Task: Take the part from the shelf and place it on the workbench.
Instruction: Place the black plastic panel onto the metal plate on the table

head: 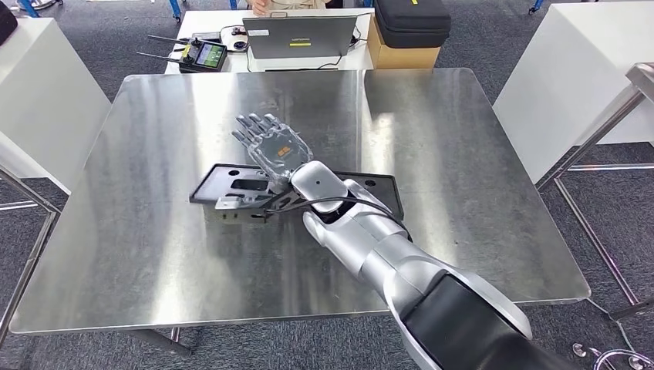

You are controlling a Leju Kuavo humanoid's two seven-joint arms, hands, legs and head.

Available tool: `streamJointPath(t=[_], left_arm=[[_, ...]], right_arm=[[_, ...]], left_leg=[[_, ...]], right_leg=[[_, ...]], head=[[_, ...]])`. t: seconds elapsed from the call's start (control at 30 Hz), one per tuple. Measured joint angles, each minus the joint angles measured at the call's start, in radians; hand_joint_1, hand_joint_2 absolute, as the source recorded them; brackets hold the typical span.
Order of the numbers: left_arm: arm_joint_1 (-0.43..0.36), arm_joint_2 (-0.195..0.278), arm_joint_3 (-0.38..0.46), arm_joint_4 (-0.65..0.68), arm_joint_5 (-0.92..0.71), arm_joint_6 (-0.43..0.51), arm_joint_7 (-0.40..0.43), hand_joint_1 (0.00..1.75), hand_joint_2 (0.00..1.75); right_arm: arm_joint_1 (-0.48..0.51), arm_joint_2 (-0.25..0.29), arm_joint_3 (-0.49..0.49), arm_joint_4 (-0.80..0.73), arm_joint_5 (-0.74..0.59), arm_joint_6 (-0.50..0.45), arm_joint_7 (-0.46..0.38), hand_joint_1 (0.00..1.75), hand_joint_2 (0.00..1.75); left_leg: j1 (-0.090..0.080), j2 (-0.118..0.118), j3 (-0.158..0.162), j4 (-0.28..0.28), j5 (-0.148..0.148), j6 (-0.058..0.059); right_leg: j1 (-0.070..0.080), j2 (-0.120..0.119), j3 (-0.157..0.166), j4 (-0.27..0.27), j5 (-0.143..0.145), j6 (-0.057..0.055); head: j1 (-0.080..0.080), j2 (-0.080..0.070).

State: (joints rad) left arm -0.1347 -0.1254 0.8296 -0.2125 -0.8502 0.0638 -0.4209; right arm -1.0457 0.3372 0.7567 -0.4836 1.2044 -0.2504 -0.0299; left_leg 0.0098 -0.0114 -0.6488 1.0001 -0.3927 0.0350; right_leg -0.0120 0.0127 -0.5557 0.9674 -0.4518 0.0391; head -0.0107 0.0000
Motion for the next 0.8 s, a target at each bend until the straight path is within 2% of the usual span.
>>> streamJointPath(t=[0.03,0.17,0.4,0.6,0.8], left_arm=[[0.0,-0.001,0.0,0.0,-0.001,0.0,0.0,0.0,0.0],[0.001,-0.003,0.0,0.0,-0.008,0.004,-0.001,0.0,0.0],[0.001,-0.005,0.0,0.0,-0.013,0.01,0.002,0.0,0.0],[0.003,-0.008,0.001,0.0,-0.012,0.014,0.007,0.0,0.0],[0.004,-0.009,0.003,0.0,-0.004,0.015,-0.003,0.0,0.0]], right_arm=[[0.002,0.0,-0.008,-0.033,-0.061,0.012,-0.012,0.0,1.75],[0.024,0.0,-0.066,-0.187,-0.259,0.092,-0.073,0.0,0.0],[0.12,-0.003,-0.204,-0.525,-0.599,0.226,-0.16,0.0,0.0],[0.254,-0.013,-0.319,-0.848,-1.153,0.4,-0.248,0.0,0.0],[0.377,-0.038,-0.379,-1.06,-1.346,0.438,-0.303,0.0,0.0]], left_leg=[[0.0,0.0,0.0,0.0,0.0,0.0],[0.001,0.0,0.0,0.0,0.0,0.0],[0.001,0.0,0.0,0.0,0.0,-0.001],[0.001,-0.002,0.0,0.0,-0.001,0.0],[0.0,-0.001,0.001,0.0,-0.001,-0.001]], right_leg=[[0.0,0.0,0.0,0.0,0.0,0.0],[0.0,0.0,-0.001,0.0,-0.001,0.0],[0.0,0.0,-0.001,0.0,-0.001,-0.001],[0.0,-0.001,-0.003,0.0,-0.001,-0.001],[-0.001,-0.001,-0.004,-0.001,-0.002,0.0]], head=[[0.0,0.0],[0.0,0.0],[0.0,0.0],[0.0,0.0],[0.0,0.0]])
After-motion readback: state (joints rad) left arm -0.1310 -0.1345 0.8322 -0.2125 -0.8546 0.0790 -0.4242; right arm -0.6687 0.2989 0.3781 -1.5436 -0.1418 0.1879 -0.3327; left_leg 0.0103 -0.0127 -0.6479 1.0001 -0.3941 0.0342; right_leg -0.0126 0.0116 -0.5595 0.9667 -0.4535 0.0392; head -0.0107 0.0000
